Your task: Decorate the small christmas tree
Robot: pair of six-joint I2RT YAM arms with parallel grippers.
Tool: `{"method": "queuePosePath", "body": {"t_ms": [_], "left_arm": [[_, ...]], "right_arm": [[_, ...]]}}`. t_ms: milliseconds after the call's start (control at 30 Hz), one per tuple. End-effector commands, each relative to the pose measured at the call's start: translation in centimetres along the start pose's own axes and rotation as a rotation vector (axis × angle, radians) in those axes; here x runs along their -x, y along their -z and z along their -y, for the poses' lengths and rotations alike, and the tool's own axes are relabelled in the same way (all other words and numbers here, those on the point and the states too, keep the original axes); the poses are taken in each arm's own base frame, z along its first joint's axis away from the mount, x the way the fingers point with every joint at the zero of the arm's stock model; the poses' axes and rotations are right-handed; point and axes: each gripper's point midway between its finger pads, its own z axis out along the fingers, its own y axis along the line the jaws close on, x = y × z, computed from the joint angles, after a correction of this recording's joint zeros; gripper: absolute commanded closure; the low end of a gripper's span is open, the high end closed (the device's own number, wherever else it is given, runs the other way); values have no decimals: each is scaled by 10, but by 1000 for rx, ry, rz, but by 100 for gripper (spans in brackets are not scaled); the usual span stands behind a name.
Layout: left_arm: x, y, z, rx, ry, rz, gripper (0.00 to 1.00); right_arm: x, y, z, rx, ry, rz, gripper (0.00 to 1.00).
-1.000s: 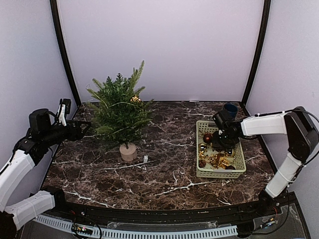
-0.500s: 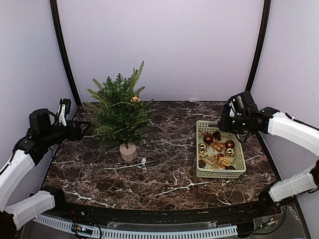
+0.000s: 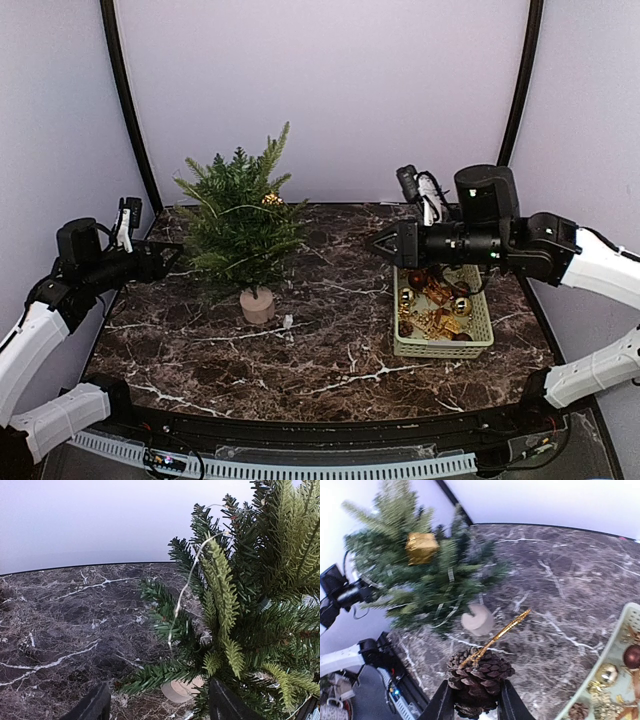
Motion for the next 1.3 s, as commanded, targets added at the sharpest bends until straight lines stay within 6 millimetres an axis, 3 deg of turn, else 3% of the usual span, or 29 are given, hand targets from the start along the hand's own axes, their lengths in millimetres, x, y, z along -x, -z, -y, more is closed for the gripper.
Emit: {"method": "queuePosePath", "body": {"t_ms": [0,133,300,667,1033,1267], "left_arm": [[5,3,5,-24,-10,36,30],[5,3,6,-29,-9,39,30],[6,4,8,-43,-9,42,31],[8,5,13,-67,-10,52,30],[9,6,15,-74,-10,57,31],[9,7,16,-79,-10,58,31]], "right_arm": [[10,-7,-87,226,103,47,71],[9,-24,-136,287,162,43,70],[9,-61,-158,241,200,45,70],[32,-116,-162,78,261,67,68],[45,-142,-162,-6,298,92,66],[38,-165,-150,-64,306,71,65]]}}
